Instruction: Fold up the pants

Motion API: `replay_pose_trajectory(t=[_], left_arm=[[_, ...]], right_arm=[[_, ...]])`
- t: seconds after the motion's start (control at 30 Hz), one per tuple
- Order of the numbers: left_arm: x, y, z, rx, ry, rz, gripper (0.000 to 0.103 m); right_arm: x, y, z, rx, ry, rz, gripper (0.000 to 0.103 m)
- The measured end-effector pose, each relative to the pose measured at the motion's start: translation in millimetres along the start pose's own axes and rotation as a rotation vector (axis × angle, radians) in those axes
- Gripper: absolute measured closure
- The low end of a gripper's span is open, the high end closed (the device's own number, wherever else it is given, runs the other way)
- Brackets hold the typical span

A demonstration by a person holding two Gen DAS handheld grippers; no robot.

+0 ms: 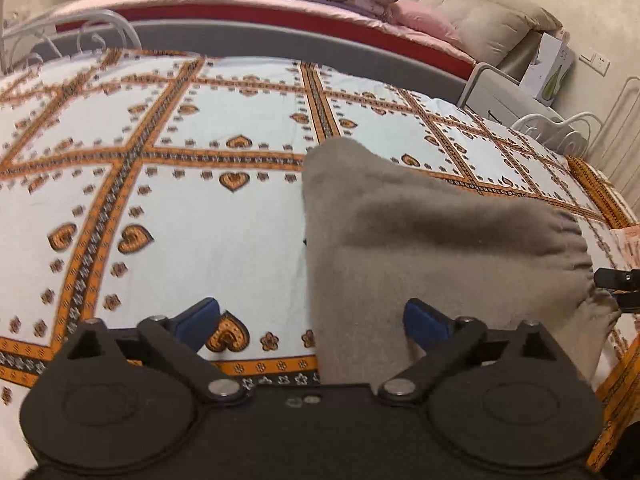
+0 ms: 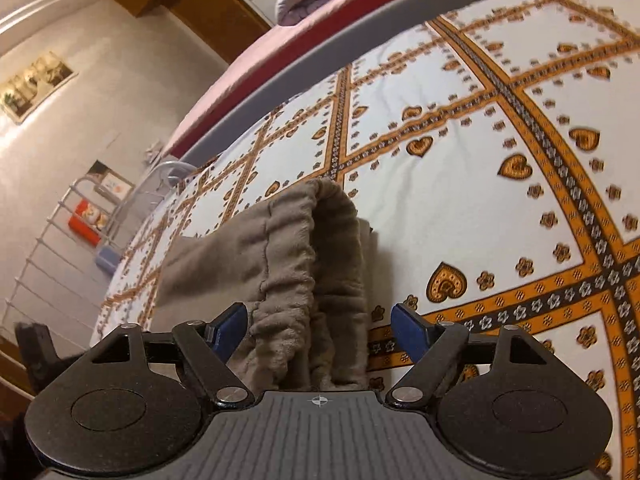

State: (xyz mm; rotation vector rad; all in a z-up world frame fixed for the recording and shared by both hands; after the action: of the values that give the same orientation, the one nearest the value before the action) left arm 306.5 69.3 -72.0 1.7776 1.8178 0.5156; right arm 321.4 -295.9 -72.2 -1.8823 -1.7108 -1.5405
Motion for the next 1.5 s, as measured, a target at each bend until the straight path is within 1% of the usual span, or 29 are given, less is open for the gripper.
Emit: replay_pose_trajectory(t=[0.07, 0.13, 0.17, 0.23, 0.3, 0.43, 0.47, 0.5, 0.53, 0.57, 0.67, 0.73, 0.77, 0.8, 0.83, 0.9, 0.97, 1.17, 1.23, 1.3, 1.33, 1.43, 1.47, 1.5], left_arm=[[1, -3, 5, 0.028, -0.042, -0.017, 0.007], [2, -6, 14, 0.075, -0.109, -0.048, 0.006], [3, -7, 16, 0.078, -0.12, -0.051, 0.006], [4, -6, 20, 0.075, -0.147, -0.041, 0.006], [11, -4, 22, 0.081, -0.187, -0.085, 0.006], [22, 0, 27, 0.093, -0.288, -0.182, 0.008], [24, 0, 27, 0.093, -0.3, -0.193, 0.012], [24, 0, 28, 0.09, -0.306, -0.193, 0.022], [23, 2, 28, 0.09, -0.299, -0.18, 0.029], [23, 1, 29, 0.089, -0.292, -0.174, 0.038], [24, 3, 31, 0.092, -0.308, -0.188, 0.04], [21, 5, 33, 0.092, -0.322, -0.19, 0.04], [20, 6, 34, 0.092, -0.333, -0.193, 0.04], [19, 6, 35, 0.094, -0.348, -0.196, 0.04], [18, 6, 36, 0.099, -0.373, -0.197, 0.04], [16, 6, 41, 0.115, -0.416, -0.208, 0.04], [14, 5, 46, 0.125, -0.437, -0.212, 0.04], [22, 5, 60, 0.148, -0.536, -0.281, 0.041], [21, 6, 64, 0.147, -0.535, -0.272, 0.047], [19, 7, 67, 0.146, -0.513, -0.27, 0.058], [18, 7, 66, 0.147, -0.502, -0.267, 0.06], [17, 8, 64, 0.147, -0.502, -0.262, 0.072], [18, 8, 64, 0.147, -0.506, -0.279, 0.078], [20, 8, 64, 0.146, -0.514, -0.301, 0.083]], right_arm=[[-5, -2, 2, 0.0, 0.008, 0.036, 0.021], [-12, -5, 3, 0.009, 0.03, 0.089, 0.02], [-16, -5, 5, 0.018, 0.033, 0.119, 0.017], [-25, -6, 7, 0.014, 0.067, 0.165, 0.011], [-29, -4, 7, 0.004, 0.111, 0.202, 0.003], [-31, -2, 9, 0.009, 0.141, 0.224, 0.0], [-30, -1, 9, 0.012, 0.148, 0.224, 0.0], [-30, -1, 10, 0.014, 0.164, 0.23, 0.0], [-30, -1, 11, 0.018, 0.178, 0.236, 0.0], [-28, -1, 13, 0.028, 0.183, 0.231, 0.0], [-25, -2, 18, 0.045, 0.191, 0.209, 0.0], [-24, -4, 20, 0.047, 0.193, 0.197, 0.004], [-24, -5, 21, 0.047, 0.196, 0.197, 0.013], [-25, -5, 22, 0.045, 0.194, 0.199, 0.027], [-28, -5, 23, 0.045, 0.186, 0.202, 0.028], [-31, -6, 23, 0.046, 0.202, 0.21, 0.028], [-32, -5, 22, 0.053, 0.228, 0.22, 0.028], [-41, -2, 25, 0.07, 0.288, 0.265, 0.028], [-42, -1, 29, 0.07, 0.298, 0.272, 0.028], [-39, 1, 34, 0.074, 0.303, 0.265, 0.028], [-37, 2, 36, 0.076, 0.301, 0.26, 0.028], [-34, 5, 43, 0.078, 0.289, 0.258, 0.028], [-33, 6, 43, 0.08, 0.283, 0.256, 0.029], [-30, 7, 43, 0.086, 0.276, 0.242, 0.036]])
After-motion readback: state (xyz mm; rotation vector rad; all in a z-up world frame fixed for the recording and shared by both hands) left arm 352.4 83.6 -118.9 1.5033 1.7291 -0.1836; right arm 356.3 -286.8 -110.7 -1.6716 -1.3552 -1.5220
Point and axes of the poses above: each gripper's, at about its wrist camera, not at the fingertips, and z roughly the way its jaws point, x to its left, y to its top, the point moved 4 cm from there along z, roughly the way its jaws point, and after that the axes turned 10 degrees about y, right-handed, at the moved point
